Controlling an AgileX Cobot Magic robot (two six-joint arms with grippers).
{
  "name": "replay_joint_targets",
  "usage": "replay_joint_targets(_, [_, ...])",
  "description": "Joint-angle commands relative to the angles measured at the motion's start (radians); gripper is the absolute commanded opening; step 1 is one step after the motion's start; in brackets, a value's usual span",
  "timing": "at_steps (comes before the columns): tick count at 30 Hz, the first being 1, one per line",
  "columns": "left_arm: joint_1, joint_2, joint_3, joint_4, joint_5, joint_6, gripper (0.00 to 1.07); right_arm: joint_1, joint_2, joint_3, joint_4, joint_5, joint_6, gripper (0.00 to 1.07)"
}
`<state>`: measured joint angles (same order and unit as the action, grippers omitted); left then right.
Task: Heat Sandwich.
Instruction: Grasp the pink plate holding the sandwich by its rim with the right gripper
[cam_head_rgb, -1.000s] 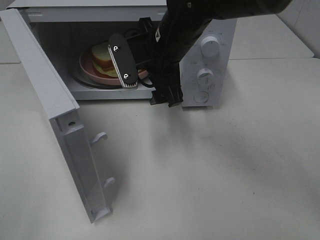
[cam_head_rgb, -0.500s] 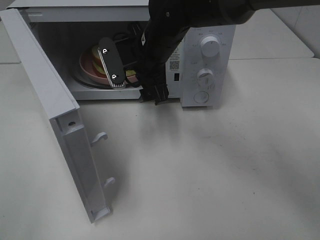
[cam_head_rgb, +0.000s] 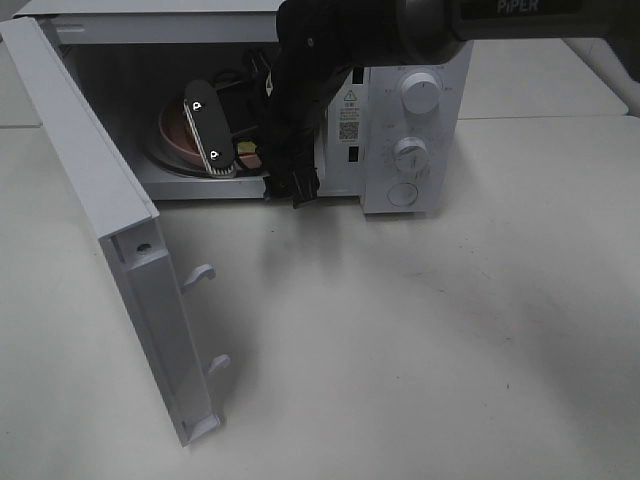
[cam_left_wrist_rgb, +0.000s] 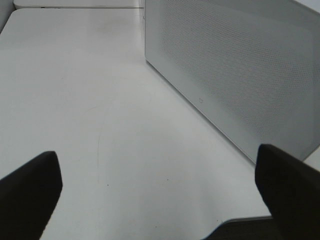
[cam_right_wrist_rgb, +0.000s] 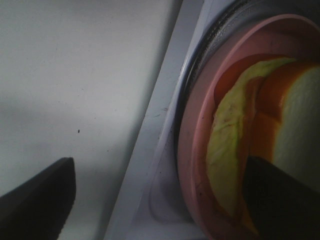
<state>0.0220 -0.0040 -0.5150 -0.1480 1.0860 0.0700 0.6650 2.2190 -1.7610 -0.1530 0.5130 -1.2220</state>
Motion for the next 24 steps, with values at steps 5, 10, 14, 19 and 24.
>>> replay_joint_targets(5, [0.001,-0.006,0.000,-0.002,-0.011,-0.006,0.98,-0.011,0.054,-0.053,-0.003,0.007,-0.015,0.82])
replay_joint_targets(10, [0.001,-0.006,0.000,-0.002,-0.011,-0.006,0.98,-0.011,0.091,-0.109,-0.004,0.014,-0.013,0.82])
replay_joint_targets(14, [0.001,-0.006,0.000,-0.002,-0.011,-0.006,0.98,-0.011,0.121,-0.163,-0.004,0.051,-0.011,0.81])
replay_joint_targets(19, [0.001,-0.006,0.000,-0.001,-0.011,-0.006,0.98,-0.011,0.143,-0.213,-0.005,0.067,-0.007,0.80])
replay_joint_targets(24, [0.001,-0.006,0.000,0.000,-0.011,-0.006,0.98,-0.011,0.167,-0.252,-0.021,0.082,-0.006,0.80])
